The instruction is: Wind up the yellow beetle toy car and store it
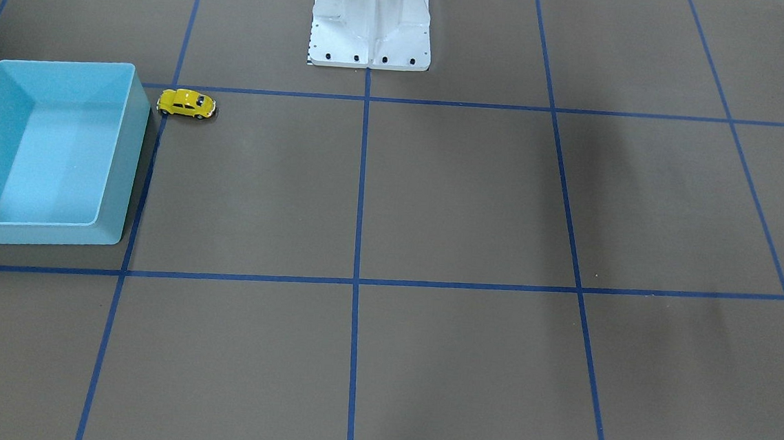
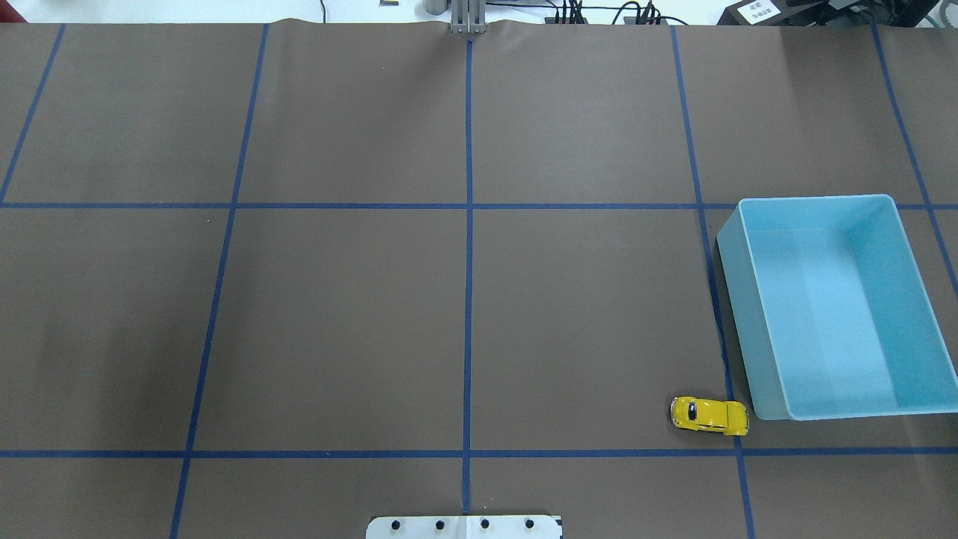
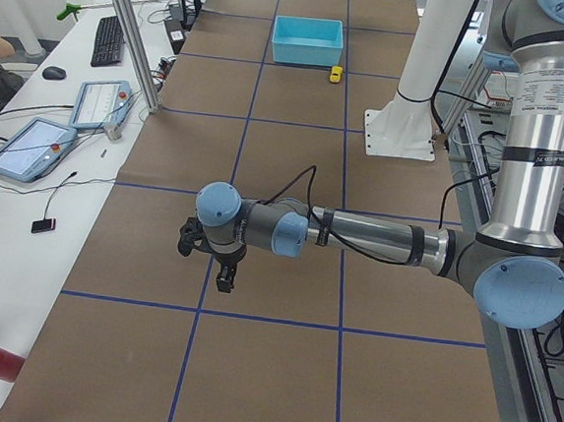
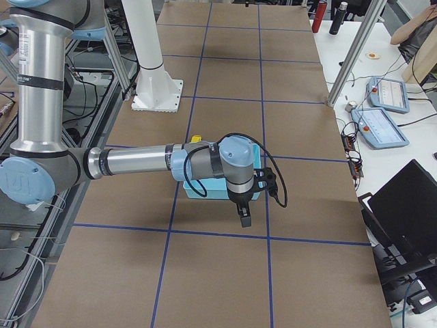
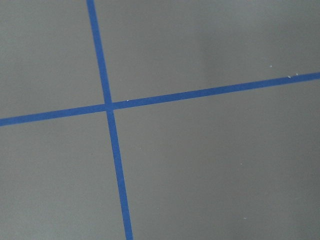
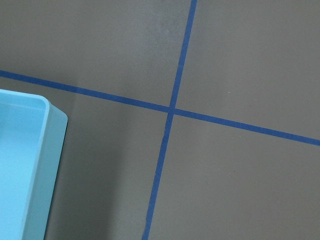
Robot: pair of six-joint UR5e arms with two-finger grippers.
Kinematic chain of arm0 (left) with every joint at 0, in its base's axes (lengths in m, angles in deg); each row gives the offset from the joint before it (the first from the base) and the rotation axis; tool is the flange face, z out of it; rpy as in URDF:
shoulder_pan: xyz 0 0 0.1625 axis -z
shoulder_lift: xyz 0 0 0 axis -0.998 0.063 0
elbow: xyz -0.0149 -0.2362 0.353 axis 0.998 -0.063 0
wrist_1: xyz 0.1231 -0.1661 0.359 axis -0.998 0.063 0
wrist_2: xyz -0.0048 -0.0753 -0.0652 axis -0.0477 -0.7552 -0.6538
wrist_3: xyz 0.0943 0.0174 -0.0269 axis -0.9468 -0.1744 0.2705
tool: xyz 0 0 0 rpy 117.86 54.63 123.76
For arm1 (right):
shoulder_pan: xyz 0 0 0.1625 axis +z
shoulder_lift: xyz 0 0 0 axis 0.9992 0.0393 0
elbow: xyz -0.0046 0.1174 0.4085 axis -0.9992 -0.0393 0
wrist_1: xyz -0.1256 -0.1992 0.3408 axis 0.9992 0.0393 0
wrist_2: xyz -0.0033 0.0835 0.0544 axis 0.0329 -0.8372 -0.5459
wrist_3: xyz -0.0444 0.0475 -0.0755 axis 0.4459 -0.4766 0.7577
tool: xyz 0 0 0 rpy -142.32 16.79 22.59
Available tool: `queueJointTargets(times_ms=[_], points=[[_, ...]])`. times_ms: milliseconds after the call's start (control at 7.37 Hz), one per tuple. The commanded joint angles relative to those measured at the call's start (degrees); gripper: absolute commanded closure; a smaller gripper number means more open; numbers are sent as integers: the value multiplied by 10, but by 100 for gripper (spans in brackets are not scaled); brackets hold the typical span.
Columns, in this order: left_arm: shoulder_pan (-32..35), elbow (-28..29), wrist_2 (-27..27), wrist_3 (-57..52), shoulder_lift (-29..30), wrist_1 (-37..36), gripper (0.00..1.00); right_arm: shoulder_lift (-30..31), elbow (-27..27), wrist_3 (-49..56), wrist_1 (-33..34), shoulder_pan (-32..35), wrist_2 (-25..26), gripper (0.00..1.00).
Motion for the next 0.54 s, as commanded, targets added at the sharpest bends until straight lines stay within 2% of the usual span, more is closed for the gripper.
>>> queueJointTargets(times_ms=[0,136,271,407], points=[[1,-2,-1,79,2,7,0,-4,5,1,-35,0,-5,1],[1,-2,0,79,1,7,0,-4,6,2,-44,-6,-27,1],[2,-2,0,79,-4,6,0,-3,39,4,-42,-48,-45,1],[1,1,-1,79,-4,7,0,-13,72,4,-43,-152,-43,1]])
